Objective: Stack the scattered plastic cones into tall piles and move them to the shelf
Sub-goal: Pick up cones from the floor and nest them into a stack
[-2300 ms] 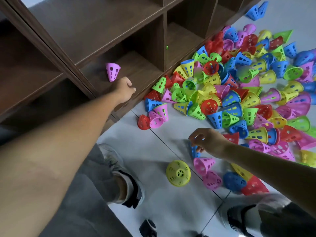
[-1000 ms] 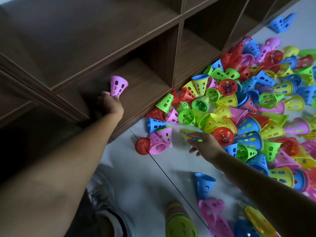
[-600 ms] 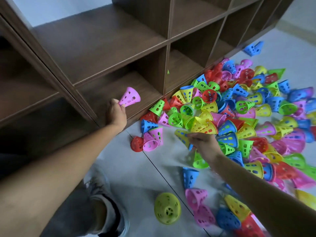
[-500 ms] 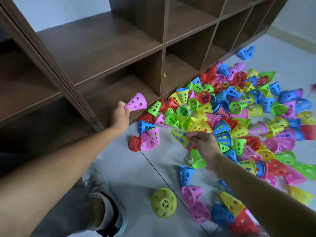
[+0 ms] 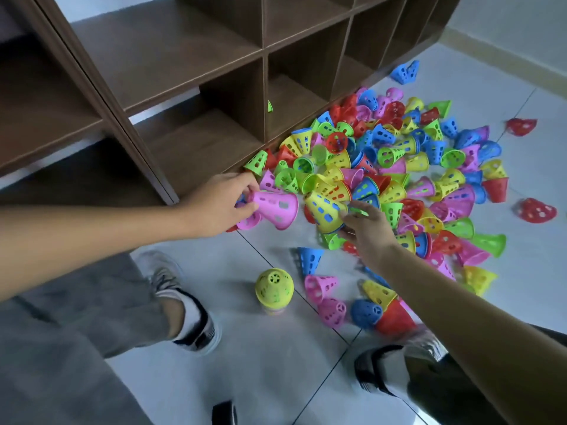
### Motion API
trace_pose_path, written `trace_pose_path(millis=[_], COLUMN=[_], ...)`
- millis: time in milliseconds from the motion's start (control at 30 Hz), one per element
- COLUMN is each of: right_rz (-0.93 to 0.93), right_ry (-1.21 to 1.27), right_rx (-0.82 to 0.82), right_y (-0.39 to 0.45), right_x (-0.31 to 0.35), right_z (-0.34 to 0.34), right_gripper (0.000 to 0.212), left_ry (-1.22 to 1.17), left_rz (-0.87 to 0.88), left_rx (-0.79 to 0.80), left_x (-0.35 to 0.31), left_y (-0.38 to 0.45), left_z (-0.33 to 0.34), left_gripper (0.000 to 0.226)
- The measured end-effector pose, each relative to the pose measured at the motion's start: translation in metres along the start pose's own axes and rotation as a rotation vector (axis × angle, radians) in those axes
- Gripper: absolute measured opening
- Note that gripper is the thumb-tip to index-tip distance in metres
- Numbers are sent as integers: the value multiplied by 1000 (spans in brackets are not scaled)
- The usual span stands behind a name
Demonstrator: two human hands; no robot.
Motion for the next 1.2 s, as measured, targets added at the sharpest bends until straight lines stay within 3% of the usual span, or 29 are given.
trace_pose_path(millis=[267,633,900,1100,1200], right_rz=[62,70,126,158,174], right_ry=[200,98,-21,-249,-337], right_rx=[126,418,499,576,573], right_y=[-24,-52,-57,-67,-64], right_x=[-9,-14,-27,-38,-48], right_z=[-10,25,44,62,66], right_gripper=[21,20,22,22,26], left_ry=[56,-6,-153,17,-14], left_rz=[102,107,-59,-175,-238], left_rx=[-7,216,269,371,343], left_x=[-50,-59,-32,17,40], left_y=[-19,-51,-63,-81,-75], left_z=[-14,48,65,56,51], left_gripper=[16,17,28,17,18])
Point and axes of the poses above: each hand's wrist, its own y-axis towards the middle knuckle, its own z-axis out of the palm, x = y × z, the point moved 7 cm from there along y, towards the middle knuckle, and after that the axes turned 12 degrees about z, right-handed, at the moved point
